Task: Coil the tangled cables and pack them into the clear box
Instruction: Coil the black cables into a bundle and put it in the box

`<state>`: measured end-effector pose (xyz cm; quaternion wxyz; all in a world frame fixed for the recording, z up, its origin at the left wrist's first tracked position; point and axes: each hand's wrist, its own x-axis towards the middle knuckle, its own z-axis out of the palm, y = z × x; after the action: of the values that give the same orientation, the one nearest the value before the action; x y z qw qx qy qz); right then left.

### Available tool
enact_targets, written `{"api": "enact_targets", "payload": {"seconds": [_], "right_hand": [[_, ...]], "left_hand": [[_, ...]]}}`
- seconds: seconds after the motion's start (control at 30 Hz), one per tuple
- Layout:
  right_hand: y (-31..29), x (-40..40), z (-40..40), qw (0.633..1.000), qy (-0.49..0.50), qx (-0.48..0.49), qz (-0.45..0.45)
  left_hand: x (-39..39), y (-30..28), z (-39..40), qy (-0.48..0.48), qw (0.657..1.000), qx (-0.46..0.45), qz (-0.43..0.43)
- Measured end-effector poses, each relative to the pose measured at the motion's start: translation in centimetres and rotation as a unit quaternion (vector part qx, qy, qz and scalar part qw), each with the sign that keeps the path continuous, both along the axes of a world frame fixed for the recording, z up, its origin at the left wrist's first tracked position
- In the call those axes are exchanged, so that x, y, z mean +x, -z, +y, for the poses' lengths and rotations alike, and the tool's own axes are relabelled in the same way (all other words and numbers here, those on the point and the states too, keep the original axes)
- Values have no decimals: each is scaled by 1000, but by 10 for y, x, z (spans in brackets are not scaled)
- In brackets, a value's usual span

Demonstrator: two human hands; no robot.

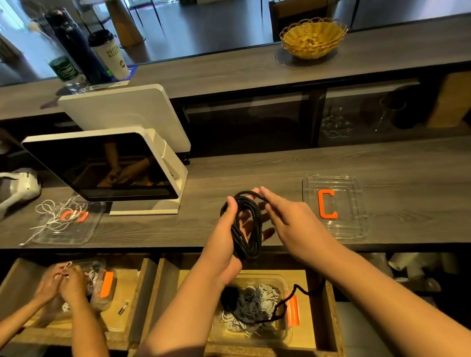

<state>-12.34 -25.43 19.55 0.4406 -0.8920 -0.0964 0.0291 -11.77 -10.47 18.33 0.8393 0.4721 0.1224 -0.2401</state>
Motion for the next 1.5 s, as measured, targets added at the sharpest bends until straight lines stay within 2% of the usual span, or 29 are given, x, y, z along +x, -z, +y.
{"api": "enact_targets", "payload": {"seconds": [0.1,0.23,0.37,0.5,0.67,0.87,1.0,1.07,1.13,1.2,1.3,1.5], "right_hand": [[4,-6,10,1000,-4,-1,13],[11,-10,18,1000,-6,-7,19],[22,-20,22,997,-10,-26,74],[25,-22,16,993,-23,-45,111],[18,-26,21,987,-66,-79,124],[5,-33,19,989,-91,-20,112],[-4,-30,14,989,-72,60,116],[-8,-26,11,990,-63,88,90],[-12,-22,8,993,-64,86,54],[-17,-16,6,995,-73,64,16],[-26,-6,3,995,-88,14,-44],[-37,13,-2,992,-25,24,-124]], "left_hand": [[2,1,-2,-43,999,-15,11],[11,4,1,-123,988,-90,33],[23,2,1,-182,975,-123,25],[29,5,-9,-240,959,-141,56],[36,8,-9,-300,951,-67,38],[40,7,-7,-321,941,97,-30],[38,0,-8,-256,920,279,-105],[37,-4,-7,-179,901,367,-146],[40,-4,-4,-63,883,434,-167],[41,-8,0,47,877,440,-186],[36,-22,7,160,891,387,-178],[24,-37,18,273,899,325,-105]]}}
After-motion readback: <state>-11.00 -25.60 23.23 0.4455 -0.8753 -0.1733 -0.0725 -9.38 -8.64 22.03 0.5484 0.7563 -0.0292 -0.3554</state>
